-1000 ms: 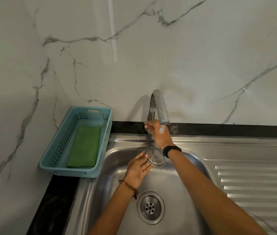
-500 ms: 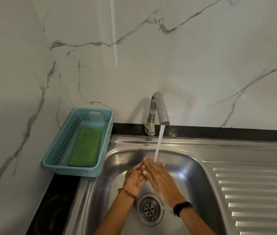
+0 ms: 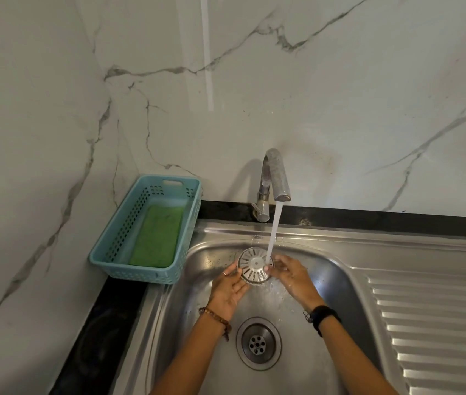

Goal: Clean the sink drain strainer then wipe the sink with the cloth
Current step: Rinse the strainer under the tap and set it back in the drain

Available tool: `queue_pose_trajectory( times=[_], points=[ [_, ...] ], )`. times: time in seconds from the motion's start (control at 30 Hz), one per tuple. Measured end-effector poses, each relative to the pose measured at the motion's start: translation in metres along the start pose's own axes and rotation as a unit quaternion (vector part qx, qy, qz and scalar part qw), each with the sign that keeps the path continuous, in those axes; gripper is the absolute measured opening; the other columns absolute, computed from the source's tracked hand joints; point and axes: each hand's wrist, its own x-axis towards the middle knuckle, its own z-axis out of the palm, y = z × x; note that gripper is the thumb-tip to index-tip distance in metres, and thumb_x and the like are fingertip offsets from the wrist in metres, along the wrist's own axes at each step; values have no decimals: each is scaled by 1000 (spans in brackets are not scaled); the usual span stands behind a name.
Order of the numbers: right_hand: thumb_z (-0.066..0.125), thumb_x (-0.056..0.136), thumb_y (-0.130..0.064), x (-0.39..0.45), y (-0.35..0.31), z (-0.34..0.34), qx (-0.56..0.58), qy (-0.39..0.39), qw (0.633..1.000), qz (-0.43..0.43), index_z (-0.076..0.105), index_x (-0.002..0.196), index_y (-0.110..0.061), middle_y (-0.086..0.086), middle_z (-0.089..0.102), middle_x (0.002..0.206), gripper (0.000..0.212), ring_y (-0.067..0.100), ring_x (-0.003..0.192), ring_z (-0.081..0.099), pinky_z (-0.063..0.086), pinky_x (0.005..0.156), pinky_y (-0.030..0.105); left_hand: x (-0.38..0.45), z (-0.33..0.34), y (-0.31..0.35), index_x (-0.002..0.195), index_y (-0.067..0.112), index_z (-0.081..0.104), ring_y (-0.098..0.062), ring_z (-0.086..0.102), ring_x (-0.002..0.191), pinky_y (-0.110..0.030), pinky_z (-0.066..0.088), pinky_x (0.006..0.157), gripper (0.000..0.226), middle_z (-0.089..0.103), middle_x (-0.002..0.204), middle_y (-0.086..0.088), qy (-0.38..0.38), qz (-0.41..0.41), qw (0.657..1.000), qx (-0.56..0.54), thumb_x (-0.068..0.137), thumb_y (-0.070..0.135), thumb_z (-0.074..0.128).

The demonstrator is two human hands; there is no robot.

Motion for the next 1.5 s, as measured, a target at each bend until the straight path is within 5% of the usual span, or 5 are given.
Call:
queue_pose_trajectory(
  times=[0.37, 0.6, 0.83, 1.03, 1.5],
  points=[
    [53, 87, 5, -17, 12, -5, 247, 79, 955, 141, 65, 87, -3, 5, 55, 105, 15, 33, 106, 58, 52, 82, 18, -2, 17, 8, 138, 8, 35, -24, 60, 92, -33, 56, 73, 55, 50, 132, -22, -66, -10, 996, 58, 88, -11, 43],
    [40, 97, -11, -21, -4, 24, -133, -32, 990, -28, 42, 137, -25, -3, 14, 157, 43, 15, 146, 9, -13, 116, 34, 1, 19, 1, 131, 5, 47, -19, 61, 88, -26, 56, 70, 41, 57, 124, -20, -77, 27, 993, 82, 92, -6, 40],
    [26, 98, -41, -25, 1, 9, -343, -62, 936, -38, 31, 143, -29, -3, 19, 154, 46, 24, 146, 10, -14, 112, 54, 2, 15, 2, 132, 3, 44, -21, 62, 87, -29, 57, 74, 41, 57, 123, -22, -65, -1, 995, 76, 92, -6, 38],
    [50, 94, -30, -31, 3, 10, 24, 86, 994, 62, 56, 113, -24, -9, 46, 129, 21, 10, 118, 50, 45, 97, 27, 2, 15, 3, 132, 2, 42, -35, 56, 112, -41, 50, 86, 42, 52, 128, -24, -41, -10, 998, 44, 92, -8, 38],
    [52, 90, 0, -24, 3, 8, 418, 59, 881, 215, 64, 95, -12, 2, 70, 94, 18, 15, 87, 66, 54, 65, 14, -12, 19, 1, 106, 15, 62, -14, 65, 88, -19, 58, 65, 25, 67, 99, -1, -62, 136, 963, 223, 84, 2, 59]
  ],
)
